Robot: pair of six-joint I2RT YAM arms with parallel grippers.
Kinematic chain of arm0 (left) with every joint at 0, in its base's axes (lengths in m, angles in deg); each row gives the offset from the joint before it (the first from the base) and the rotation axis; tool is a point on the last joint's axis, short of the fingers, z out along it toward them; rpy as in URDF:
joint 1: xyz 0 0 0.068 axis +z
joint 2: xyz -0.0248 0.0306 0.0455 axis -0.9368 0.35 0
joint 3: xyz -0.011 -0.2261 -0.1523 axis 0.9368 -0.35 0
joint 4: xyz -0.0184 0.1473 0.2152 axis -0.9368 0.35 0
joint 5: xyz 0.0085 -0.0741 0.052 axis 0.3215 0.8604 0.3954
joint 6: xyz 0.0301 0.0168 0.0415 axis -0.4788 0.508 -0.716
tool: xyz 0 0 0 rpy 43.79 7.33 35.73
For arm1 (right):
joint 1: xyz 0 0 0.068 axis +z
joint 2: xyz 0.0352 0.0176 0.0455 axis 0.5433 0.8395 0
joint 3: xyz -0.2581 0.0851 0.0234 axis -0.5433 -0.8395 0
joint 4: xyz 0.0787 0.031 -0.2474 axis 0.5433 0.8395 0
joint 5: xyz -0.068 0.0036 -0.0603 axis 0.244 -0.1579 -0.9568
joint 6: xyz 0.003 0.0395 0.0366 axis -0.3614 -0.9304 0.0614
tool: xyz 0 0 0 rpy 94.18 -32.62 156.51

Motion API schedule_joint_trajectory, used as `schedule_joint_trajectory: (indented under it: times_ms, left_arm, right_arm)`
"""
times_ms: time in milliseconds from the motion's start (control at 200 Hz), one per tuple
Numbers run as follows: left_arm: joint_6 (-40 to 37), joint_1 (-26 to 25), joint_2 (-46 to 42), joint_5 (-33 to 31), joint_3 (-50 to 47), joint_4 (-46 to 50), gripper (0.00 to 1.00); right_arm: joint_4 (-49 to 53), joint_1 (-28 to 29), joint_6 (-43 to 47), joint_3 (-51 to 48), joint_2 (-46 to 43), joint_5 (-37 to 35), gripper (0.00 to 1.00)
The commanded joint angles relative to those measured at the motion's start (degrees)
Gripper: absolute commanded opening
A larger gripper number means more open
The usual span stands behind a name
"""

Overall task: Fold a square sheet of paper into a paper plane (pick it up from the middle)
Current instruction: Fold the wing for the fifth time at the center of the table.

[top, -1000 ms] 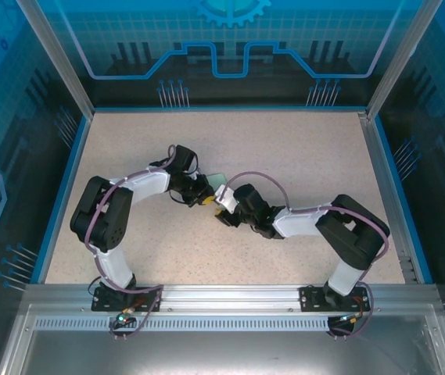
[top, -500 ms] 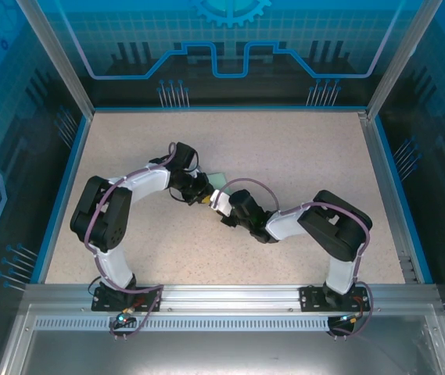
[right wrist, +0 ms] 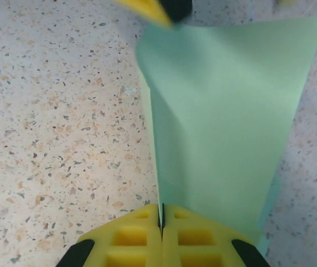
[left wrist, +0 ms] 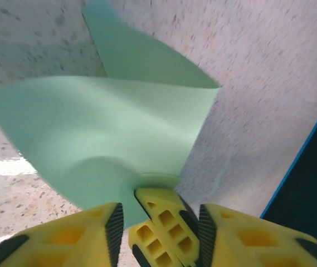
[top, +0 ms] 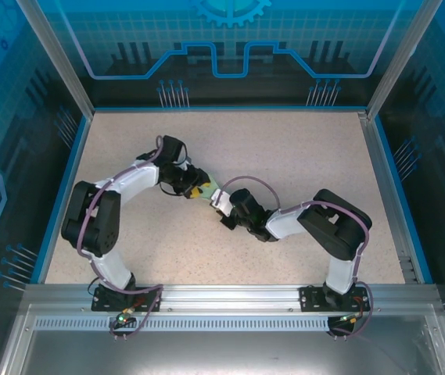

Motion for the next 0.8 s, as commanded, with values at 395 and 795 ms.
schedule_joint_trajectory:
  times_ms: [395,795]
  left_arm:
    - [-0.71,3.27,-8.58,-0.55,-5.57,-5.84,0.6]
    - [-0.91,2.79,-7.45,2.99,-9.82,-13.48,0.61]
  right_arm:
    - [8.83,-9.25,-22.15,4.43,-3.73,13.94,0.0]
    - [12.41,-14.67,-32.27,7.69,0.78,25.87,0.0]
